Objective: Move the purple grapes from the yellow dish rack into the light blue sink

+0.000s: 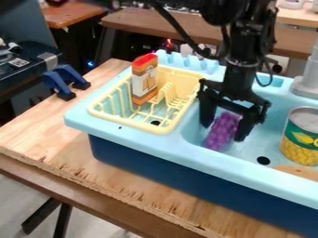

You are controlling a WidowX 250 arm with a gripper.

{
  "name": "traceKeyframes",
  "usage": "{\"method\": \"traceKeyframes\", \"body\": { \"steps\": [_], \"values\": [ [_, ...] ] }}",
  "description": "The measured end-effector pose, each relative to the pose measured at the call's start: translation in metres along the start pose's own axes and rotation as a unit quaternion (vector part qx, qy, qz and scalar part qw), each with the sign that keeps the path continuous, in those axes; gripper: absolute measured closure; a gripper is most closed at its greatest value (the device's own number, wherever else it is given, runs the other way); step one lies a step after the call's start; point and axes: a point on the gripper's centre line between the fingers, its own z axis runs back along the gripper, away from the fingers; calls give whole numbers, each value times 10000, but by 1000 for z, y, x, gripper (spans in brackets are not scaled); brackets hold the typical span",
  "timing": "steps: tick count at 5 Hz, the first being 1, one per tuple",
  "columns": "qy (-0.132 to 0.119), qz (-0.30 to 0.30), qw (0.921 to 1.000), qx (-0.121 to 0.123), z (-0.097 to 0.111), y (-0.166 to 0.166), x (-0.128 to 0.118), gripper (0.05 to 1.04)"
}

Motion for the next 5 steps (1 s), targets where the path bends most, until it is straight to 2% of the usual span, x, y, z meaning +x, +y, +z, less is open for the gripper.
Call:
{"method": "traceKeyframes", "body": {
  "steps": [1, 2, 3, 4, 5],
  "values": [
    [-296, 130, 9994, -98, 21, 4, 1, 81],
    [-483, 190, 9984, -242, 31, 5, 2, 81],
    [-604, 194, 9972, -384, 50, 7, -6, 81],
    [-283, 3, 9993, -254, 59, 0, -39, 81],
    [-193, -338, 9979, -512, 63, -9, -66, 81]
  ]
}}
